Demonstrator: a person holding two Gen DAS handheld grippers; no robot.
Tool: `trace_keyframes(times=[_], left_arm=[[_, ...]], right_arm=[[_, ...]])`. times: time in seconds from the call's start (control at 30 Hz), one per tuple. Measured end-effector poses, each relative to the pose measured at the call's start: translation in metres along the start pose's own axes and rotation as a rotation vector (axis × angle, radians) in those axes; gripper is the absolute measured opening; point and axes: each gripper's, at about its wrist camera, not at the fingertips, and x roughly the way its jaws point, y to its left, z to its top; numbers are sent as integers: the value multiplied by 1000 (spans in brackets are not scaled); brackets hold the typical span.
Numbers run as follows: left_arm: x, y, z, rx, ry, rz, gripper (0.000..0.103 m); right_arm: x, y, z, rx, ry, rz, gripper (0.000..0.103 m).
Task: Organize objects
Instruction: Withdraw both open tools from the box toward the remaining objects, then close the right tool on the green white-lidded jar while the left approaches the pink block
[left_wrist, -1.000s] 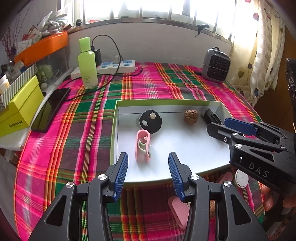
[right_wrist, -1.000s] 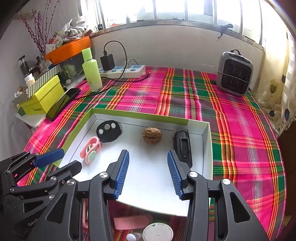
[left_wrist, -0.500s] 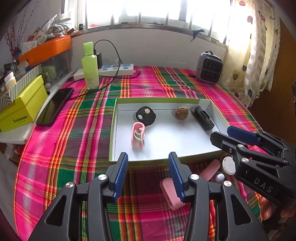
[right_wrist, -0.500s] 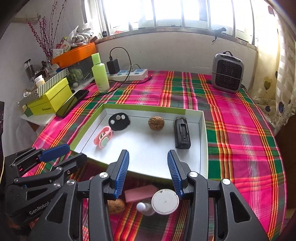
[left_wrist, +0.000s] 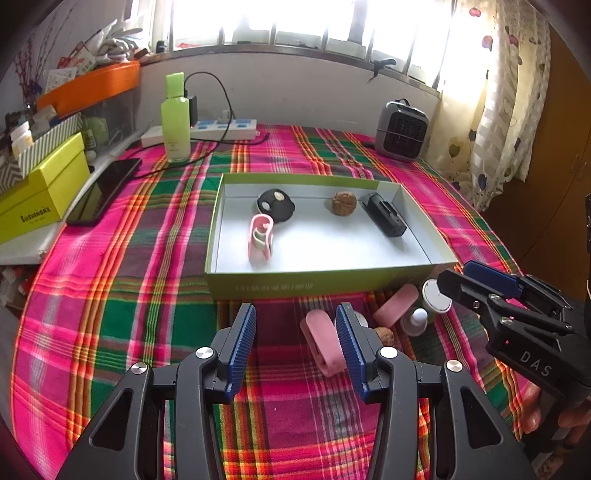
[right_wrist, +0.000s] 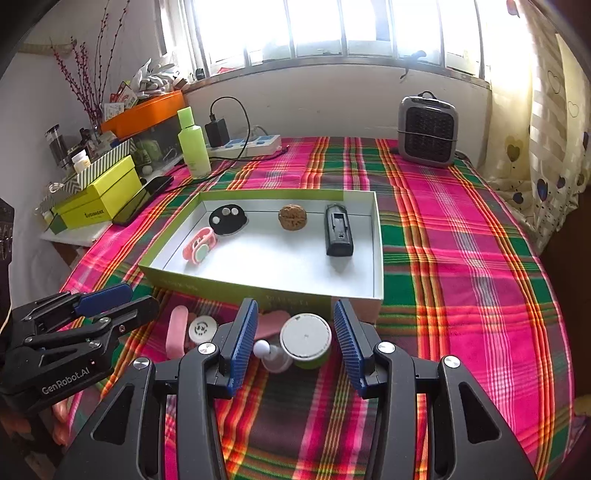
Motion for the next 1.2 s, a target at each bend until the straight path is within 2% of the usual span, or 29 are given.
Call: trace_keyframes(times=[0.3, 0.5, 0.8, 0.93, 1.2], left_arm=[[6, -4, -17, -2, 27, -59, 44], [13, -6, -24, -5, 50, -68, 44], [23, -7, -27, -12, 69, -76, 44], [27, -9, -29, -2, 80, -56, 44], [26, -2, -28, -8, 66, -54, 44]], right_arm=[[-1, -5, -17, 0, 6, -8, 45], [0, -9, -27, 20, 19, 1, 45], [-1, -15, -36, 40, 24, 8, 45], [0, -18, -39, 55, 34, 11, 45], [4, -18, -38, 48, 41, 16, 45]])
